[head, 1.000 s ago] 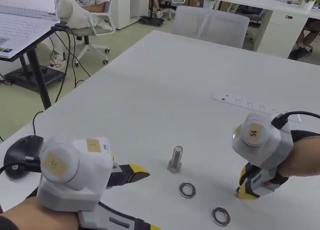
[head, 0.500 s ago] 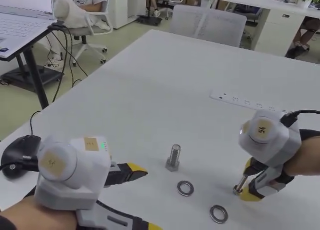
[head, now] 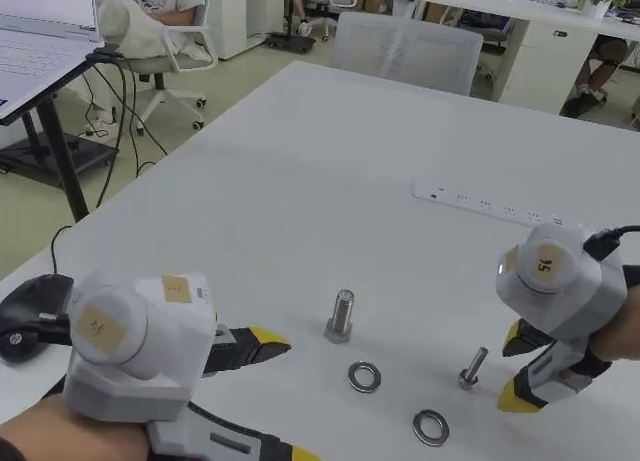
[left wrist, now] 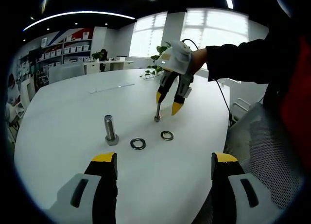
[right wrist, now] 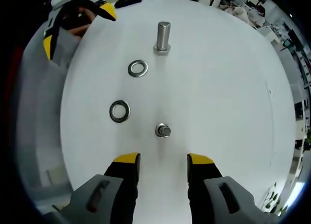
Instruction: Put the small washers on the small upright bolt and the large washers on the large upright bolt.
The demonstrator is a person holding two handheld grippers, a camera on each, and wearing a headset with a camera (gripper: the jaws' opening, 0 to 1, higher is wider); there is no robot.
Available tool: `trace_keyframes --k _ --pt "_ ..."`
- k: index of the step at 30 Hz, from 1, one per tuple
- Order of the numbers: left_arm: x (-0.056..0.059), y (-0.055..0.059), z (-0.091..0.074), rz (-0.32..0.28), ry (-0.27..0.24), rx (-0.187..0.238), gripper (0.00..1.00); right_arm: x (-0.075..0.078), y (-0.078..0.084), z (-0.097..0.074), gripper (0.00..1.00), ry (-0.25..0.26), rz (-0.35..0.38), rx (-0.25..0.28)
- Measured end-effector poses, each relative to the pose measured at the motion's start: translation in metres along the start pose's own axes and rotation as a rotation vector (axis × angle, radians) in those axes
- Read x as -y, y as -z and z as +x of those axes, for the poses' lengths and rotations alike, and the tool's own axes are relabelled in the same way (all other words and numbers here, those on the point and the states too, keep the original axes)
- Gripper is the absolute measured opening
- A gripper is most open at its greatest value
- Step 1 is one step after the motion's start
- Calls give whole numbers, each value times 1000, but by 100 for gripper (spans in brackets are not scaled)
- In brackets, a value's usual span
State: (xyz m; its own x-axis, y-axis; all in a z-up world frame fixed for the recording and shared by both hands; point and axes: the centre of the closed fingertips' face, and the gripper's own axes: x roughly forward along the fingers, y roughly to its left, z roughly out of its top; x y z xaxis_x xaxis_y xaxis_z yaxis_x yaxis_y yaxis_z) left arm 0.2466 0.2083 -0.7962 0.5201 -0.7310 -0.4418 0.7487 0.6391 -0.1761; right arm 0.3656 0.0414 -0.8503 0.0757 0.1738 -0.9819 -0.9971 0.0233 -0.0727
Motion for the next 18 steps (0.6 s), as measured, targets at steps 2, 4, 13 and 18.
trace_keyframes --k 2,4,13,18 --pt "0 0 0 1 1 1 79 -2 3 -1 40 0 3 -3" --pt "1 0 0 2 3 -1 79 -5 6 -2 40 1 7 -10" --pt "4 1 0 7 10 -5 79 -24 13 -3 40 -12 20 -12" --pt "5 1 0 9 14 -7 79 -34 11 -5 40 -21 19 -4"
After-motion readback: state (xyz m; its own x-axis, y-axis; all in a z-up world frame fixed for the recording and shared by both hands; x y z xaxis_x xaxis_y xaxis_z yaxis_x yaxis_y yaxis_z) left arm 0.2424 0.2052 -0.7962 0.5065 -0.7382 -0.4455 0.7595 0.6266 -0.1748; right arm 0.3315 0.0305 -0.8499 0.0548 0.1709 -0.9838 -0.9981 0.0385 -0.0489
